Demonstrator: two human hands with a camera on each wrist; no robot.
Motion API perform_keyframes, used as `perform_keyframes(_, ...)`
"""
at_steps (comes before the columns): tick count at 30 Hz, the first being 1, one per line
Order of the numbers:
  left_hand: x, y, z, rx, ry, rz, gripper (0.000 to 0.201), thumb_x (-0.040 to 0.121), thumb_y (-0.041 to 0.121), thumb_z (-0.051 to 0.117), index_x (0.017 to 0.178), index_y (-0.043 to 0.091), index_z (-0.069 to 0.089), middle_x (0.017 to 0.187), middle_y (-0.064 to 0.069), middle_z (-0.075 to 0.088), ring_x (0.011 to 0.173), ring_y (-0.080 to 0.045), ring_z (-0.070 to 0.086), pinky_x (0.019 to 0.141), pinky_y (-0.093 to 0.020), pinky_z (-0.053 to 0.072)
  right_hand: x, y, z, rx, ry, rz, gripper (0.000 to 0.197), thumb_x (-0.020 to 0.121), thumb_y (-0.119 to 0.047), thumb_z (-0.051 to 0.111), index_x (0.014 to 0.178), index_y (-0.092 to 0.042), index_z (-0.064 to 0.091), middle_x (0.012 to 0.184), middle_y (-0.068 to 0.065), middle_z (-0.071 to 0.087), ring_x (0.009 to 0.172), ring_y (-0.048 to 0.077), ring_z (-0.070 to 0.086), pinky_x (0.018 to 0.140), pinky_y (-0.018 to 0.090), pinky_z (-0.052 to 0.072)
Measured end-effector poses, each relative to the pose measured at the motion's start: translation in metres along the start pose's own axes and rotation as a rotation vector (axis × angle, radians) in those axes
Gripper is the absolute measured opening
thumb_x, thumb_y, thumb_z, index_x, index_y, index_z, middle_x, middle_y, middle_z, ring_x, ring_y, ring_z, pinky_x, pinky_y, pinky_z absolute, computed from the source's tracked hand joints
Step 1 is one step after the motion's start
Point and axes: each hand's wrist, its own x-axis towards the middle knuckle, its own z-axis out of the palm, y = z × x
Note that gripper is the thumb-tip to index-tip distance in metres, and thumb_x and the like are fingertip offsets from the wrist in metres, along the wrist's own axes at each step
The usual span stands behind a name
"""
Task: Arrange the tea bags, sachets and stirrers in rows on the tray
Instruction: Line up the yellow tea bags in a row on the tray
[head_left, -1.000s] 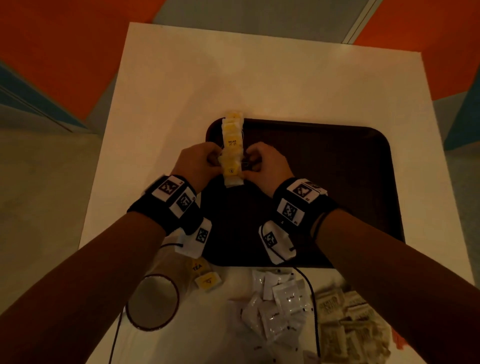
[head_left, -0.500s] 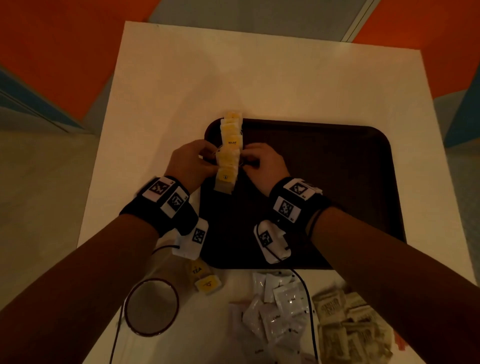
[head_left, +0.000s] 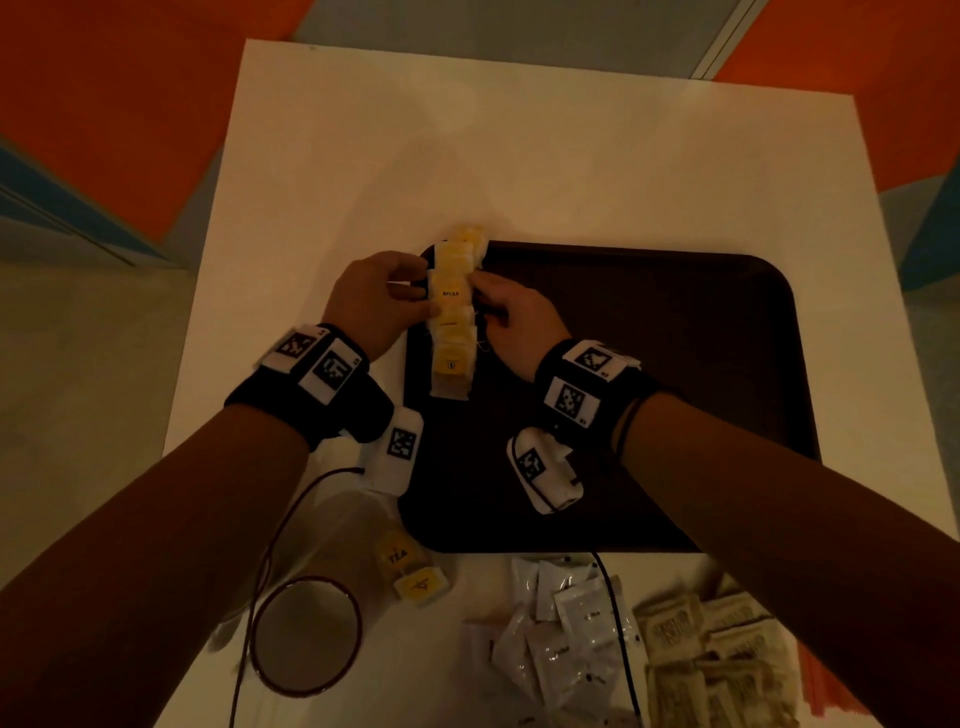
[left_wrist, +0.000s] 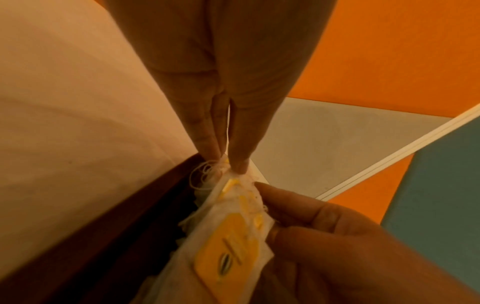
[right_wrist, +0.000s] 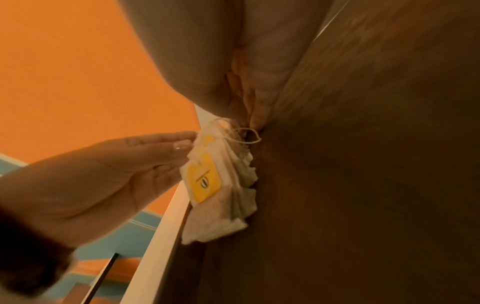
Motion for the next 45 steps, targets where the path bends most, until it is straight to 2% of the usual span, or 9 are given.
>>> perform_keyframes(8,0.009,0.000,0.004,-0.037,0.027,-0.007,0.045,0.075,0.001,0.071,0.117,0.009,0.058,0.122,-0.006,0.060,0.093,-0.016,0.061,0.081,-0.027,0.048,0.012,0.000,-0.008,-0.051,-0.010,-0.040,0.055,0.087,0.010,0.037,0.138,-0.011,0.041,0.150,0.008,0.032,0.139,0.020,0.029,0.110,0.016,0.017)
perform_keyframes(12,0.015,-0.001,0.003,-0.009,0.064,-0.009,0.044,0.076,0.005,0.071,0.118,0.011,0.058,0.125,-0.005,0.058,0.090,-0.014,0.060,0.081,-0.026,0.047,0.013,-0.009,-0.013,-0.062,0.077,-0.018,0.050,0.085,0.010,0.038,0.128,-0.011,0.052,0.141,0.011,0.043,0.132,0.024,0.038,0.111,0.027,0.028)
perform_keyframes(18,0.019,-0.003,0.001,0.091,0.078,0.011,0.040,0.079,0.010,0.069,0.118,0.014,0.060,0.126,-0.005,0.059,0.087,-0.010,0.059,0.082,-0.022,0.045,0.019,-0.016,-0.009,-0.052,-0.046,0.047,0.050,0.088,0.006,0.037,0.133,-0.014,0.048,0.143,0.008,0.043,0.133,0.024,0.038,0.109,0.030,0.031)
perform_keyframes(27,0.018,-0.004,0.001,0.177,0.120,0.032,0.030,0.080,0.014,0.069,0.110,0.015,0.065,0.121,0.000,0.062,0.077,-0.008,0.058,0.077,-0.018,0.042,0.023,-0.016,-0.012,-0.055,-0.036,0.064,0.051,0.082,0.013,0.035,0.119,-0.009,0.060,0.130,0.011,0.056,0.122,0.024,0.050,0.105,0.034,0.041)
perform_keyframes(33,0.018,0.000,0.003,0.163,0.150,0.046,0.020,0.079,0.008,0.069,0.098,0.013,0.064,0.098,0.005,0.060,0.074,-0.008,0.058,0.060,-0.006,0.038,0.016,-0.011,-0.014,0.118,0.053,0.211,0.033,0.086,0.007,0.041,0.106,-0.010,0.060,0.114,0.012,0.060,0.102,0.026,0.060,0.087,0.039,0.054)
perform_keyframes(37,0.013,0.001,-0.004,0.153,0.181,0.053,0.014,0.078,0.008,0.069,0.089,0.013,0.063,0.091,0.003,0.061,0.067,-0.005,0.057,0.056,0.000,0.037,0.001,-0.011,-0.012,0.173,0.066,0.255,0.014,0.092,-0.009,0.049,0.099,-0.014,0.060,0.109,0.010,0.060,0.087,0.024,0.065,0.064,0.031,0.059)
perform_keyframes(39,0.006,0.000,-0.010,0.174,0.148,0.040,0.012,0.078,0.008,0.069,0.088,0.011,0.063,0.088,0.002,0.061,0.064,-0.004,0.057,0.060,-0.005,0.043,-0.009,-0.012,-0.014,0.161,0.048,0.270,0.009,0.092,-0.015,0.050,0.096,-0.017,0.058,0.100,0.007,0.059,0.082,0.021,0.065,0.056,0.027,0.059)
perform_keyframes(42,-0.008,-0.001,-0.017,0.227,-0.059,-0.018,0.013,0.077,0.006,0.070,0.089,0.006,0.067,0.088,-0.008,0.066,0.070,-0.018,0.063,0.075,-0.031,0.054,-0.023,-0.010,-0.013,0.194,-0.068,0.294,0.012,0.091,-0.013,0.052,0.101,-0.017,0.056,0.099,0.005,0.057,0.087,0.021,0.063,0.061,0.028,0.059)
perform_keyframes(45,-0.019,-0.004,-0.012,0.361,-0.194,-0.039,0.023,0.075,0.014,0.074,0.096,0.007,0.068,0.091,-0.007,0.066,0.080,-0.018,0.059,0.074,-0.028,0.045,-0.033,-0.011,-0.003,0.293,-0.105,0.284,0.024,0.087,-0.007,0.058,0.111,-0.011,0.056,0.108,0.008,0.058,0.097,0.023,0.061,0.073,0.036,0.059)
